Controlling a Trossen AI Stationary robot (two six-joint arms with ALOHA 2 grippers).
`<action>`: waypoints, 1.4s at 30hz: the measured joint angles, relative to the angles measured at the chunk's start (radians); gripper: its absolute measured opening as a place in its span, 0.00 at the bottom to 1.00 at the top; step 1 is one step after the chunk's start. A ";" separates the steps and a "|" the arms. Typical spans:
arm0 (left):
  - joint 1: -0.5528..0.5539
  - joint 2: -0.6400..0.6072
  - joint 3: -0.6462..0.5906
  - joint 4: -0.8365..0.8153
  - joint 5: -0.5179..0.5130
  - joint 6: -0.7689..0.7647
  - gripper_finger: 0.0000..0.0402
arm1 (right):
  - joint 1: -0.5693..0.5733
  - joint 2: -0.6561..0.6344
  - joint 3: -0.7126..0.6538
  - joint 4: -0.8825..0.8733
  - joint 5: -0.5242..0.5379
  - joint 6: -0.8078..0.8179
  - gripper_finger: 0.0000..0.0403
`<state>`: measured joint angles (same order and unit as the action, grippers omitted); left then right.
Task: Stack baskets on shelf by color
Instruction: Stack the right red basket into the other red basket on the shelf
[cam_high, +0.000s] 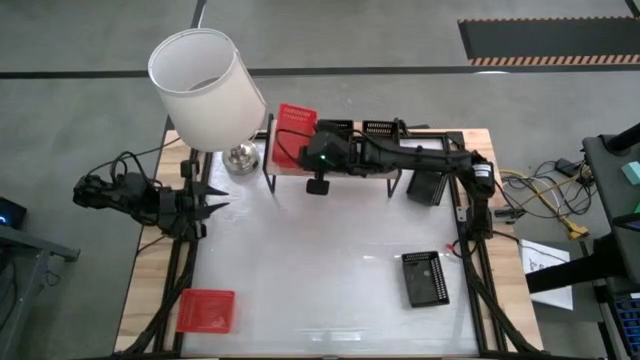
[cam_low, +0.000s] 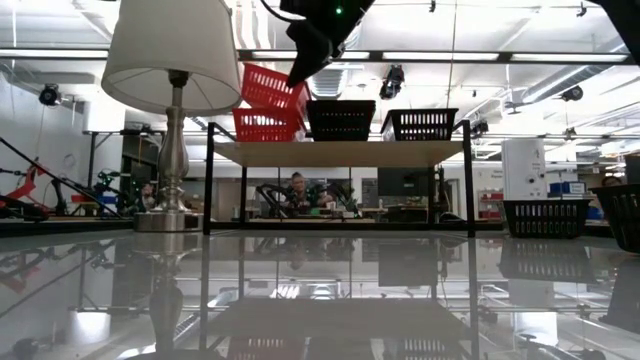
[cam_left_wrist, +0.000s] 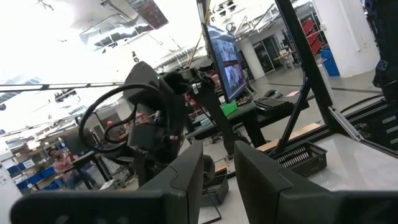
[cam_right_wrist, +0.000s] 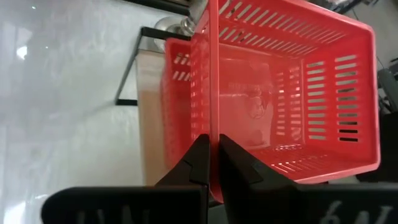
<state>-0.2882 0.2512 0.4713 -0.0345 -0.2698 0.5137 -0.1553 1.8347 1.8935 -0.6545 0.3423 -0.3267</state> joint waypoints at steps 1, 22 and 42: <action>0.000 0.000 0.000 0.000 0.000 0.000 0.19 | -0.002 0.000 0.000 0.000 0.000 0.000 0.02; 0.000 0.000 -0.002 0.000 0.000 0.000 0.19 | -0.002 0.000 0.000 0.001 -0.001 0.001 0.19; -0.001 0.001 -0.004 0.000 0.000 0.000 0.19 | 0.163 -0.101 0.001 -0.152 -0.002 0.095 0.15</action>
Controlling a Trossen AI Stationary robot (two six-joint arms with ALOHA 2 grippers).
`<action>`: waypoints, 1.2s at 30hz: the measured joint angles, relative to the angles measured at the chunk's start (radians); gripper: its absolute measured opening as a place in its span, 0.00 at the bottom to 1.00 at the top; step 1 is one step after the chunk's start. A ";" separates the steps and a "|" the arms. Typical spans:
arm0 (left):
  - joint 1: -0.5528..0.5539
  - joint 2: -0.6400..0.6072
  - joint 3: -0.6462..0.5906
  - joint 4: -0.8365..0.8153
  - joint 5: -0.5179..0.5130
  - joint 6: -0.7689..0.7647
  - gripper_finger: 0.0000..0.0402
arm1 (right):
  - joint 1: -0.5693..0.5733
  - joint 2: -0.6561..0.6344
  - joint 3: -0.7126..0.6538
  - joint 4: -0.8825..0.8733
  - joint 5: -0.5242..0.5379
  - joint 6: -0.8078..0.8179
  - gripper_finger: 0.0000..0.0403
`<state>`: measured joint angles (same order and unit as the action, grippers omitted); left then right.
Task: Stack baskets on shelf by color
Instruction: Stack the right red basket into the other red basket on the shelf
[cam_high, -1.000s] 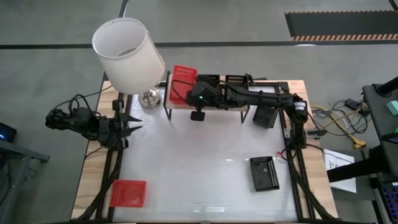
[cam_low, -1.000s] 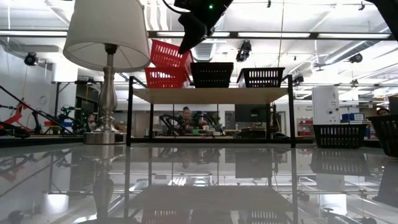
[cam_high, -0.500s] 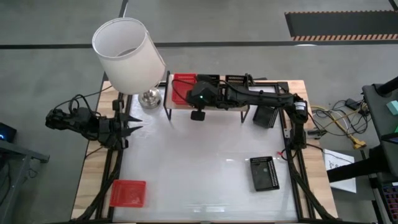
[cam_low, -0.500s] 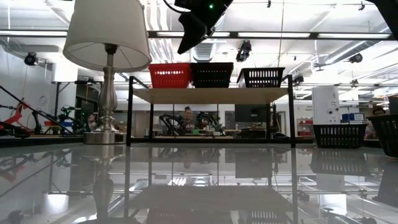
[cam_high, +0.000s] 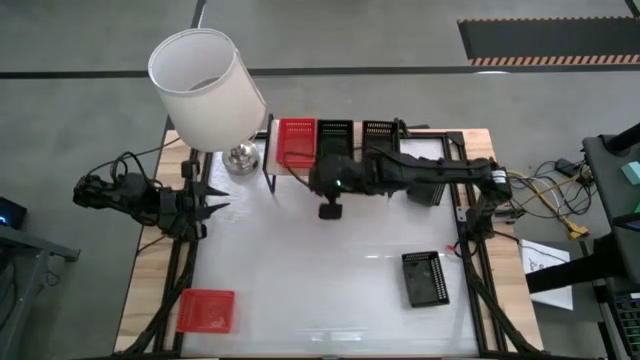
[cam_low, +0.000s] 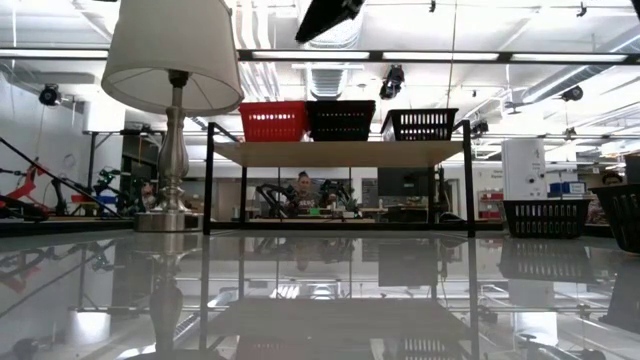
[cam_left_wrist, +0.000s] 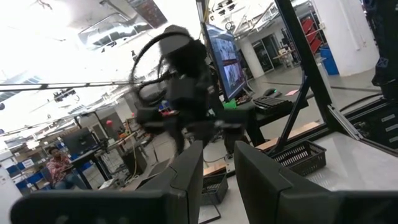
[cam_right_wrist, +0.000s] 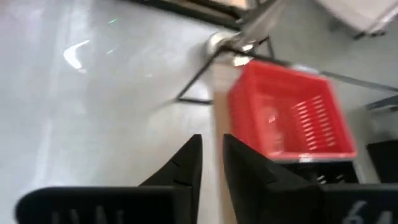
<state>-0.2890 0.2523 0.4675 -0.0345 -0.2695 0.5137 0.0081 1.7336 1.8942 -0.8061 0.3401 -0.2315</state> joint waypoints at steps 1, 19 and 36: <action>0.000 0.000 -0.001 0.000 0.000 0.000 0.19 | 0.020 -0.008 0.000 -0.028 0.000 0.014 0.13; 0.001 0.013 -0.003 0.029 0.000 -0.008 0.19 | 0.064 -0.015 -0.047 -0.050 0.159 0.135 0.02; 0.000 0.012 -0.004 0.024 0.000 -0.003 0.19 | -0.210 0.093 -0.065 0.453 -0.191 -0.084 0.02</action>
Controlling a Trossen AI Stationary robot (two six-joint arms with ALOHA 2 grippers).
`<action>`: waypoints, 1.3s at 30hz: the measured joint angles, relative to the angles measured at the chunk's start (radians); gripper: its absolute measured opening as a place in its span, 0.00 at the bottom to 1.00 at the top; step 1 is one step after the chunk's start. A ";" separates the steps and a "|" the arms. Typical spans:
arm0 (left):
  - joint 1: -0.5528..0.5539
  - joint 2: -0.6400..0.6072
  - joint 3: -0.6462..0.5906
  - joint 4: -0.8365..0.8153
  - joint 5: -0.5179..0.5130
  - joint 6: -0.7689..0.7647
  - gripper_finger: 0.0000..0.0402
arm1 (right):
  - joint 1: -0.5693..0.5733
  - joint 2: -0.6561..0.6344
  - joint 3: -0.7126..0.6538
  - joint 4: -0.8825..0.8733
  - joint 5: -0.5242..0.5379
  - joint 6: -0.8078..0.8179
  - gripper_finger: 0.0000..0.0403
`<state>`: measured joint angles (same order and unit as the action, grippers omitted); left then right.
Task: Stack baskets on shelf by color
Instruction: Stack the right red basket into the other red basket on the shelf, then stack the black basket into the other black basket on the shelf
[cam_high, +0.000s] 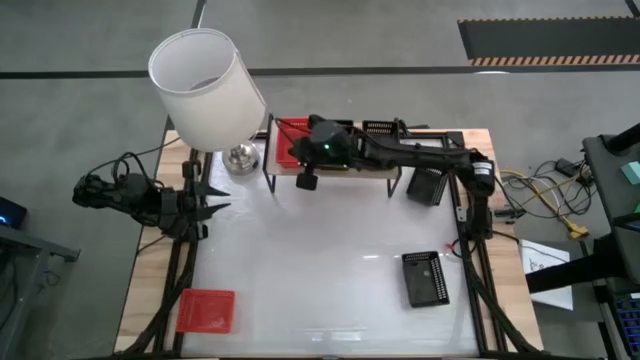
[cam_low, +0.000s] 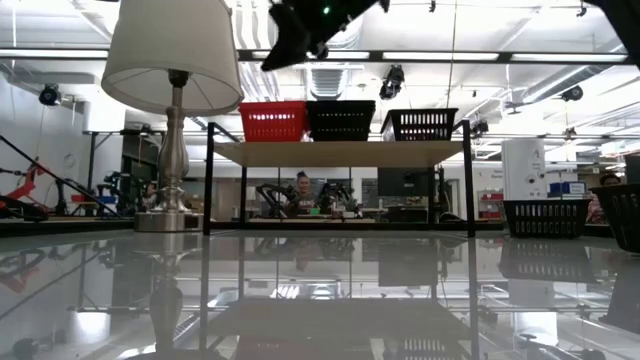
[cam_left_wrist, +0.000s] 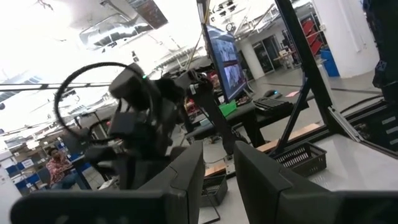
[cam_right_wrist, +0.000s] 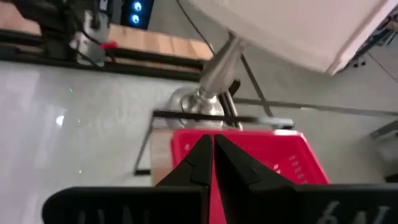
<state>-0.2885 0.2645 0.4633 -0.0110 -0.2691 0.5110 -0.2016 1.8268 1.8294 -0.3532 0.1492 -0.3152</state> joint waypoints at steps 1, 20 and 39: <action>0.000 0.000 0.000 0.000 0.000 0.000 0.19 | -0.007 0.012 0.004 0.001 0.000 0.000 0.02; 0.000 -0.001 -0.005 0.003 0.000 0.006 0.19 | -0.027 0.220 0.149 0.040 0.018 0.024 0.02; 0.000 -0.006 -0.012 0.003 0.000 0.020 0.19 | 0.084 0.178 0.310 -0.279 0.018 0.040 0.02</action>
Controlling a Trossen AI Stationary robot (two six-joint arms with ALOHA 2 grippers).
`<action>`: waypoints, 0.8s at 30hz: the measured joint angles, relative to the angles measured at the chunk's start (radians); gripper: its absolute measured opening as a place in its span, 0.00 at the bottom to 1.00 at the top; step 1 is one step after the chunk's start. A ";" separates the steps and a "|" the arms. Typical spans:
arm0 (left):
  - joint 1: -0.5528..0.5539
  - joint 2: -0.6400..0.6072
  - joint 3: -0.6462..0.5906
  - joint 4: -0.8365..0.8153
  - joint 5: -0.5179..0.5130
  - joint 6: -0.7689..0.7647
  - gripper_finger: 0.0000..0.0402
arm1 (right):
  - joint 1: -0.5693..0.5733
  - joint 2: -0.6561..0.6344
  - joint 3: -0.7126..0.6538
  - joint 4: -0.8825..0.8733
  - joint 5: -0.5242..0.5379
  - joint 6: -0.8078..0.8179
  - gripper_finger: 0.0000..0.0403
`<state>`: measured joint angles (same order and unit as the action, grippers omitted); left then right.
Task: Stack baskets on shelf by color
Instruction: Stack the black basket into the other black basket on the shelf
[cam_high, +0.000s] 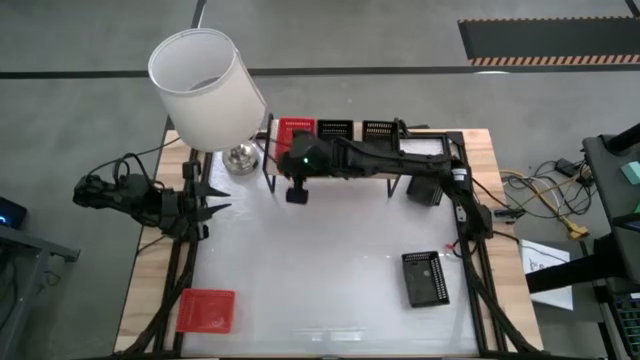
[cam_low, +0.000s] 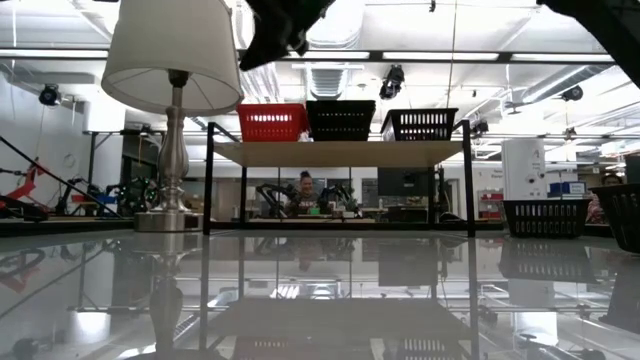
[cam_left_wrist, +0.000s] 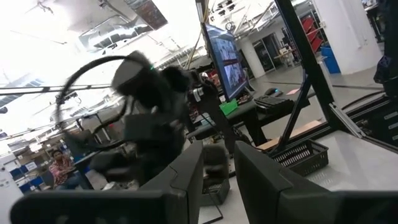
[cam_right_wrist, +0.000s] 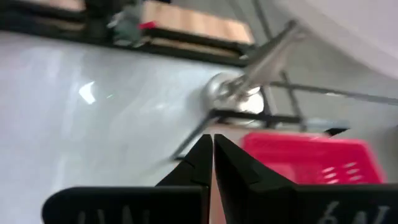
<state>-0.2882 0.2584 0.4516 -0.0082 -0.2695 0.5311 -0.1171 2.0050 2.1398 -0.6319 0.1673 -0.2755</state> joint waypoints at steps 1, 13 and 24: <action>0.000 0.000 0.000 0.000 0.000 0.000 0.19 | 0.017 -0.003 0.010 -0.039 -0.001 0.011 0.02; 0.000 0.000 0.000 0.008 0.000 -0.001 0.19 | 0.211 -0.076 0.017 -0.484 -0.013 0.341 0.02; 0.000 0.000 0.000 0.009 0.000 -0.001 0.19 | 0.457 -0.080 -0.031 -0.876 -0.050 0.603 0.02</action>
<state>-0.2882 0.2588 0.4511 0.0006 -0.2695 0.5297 0.3399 1.9251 2.1086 -1.5082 0.1172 0.3275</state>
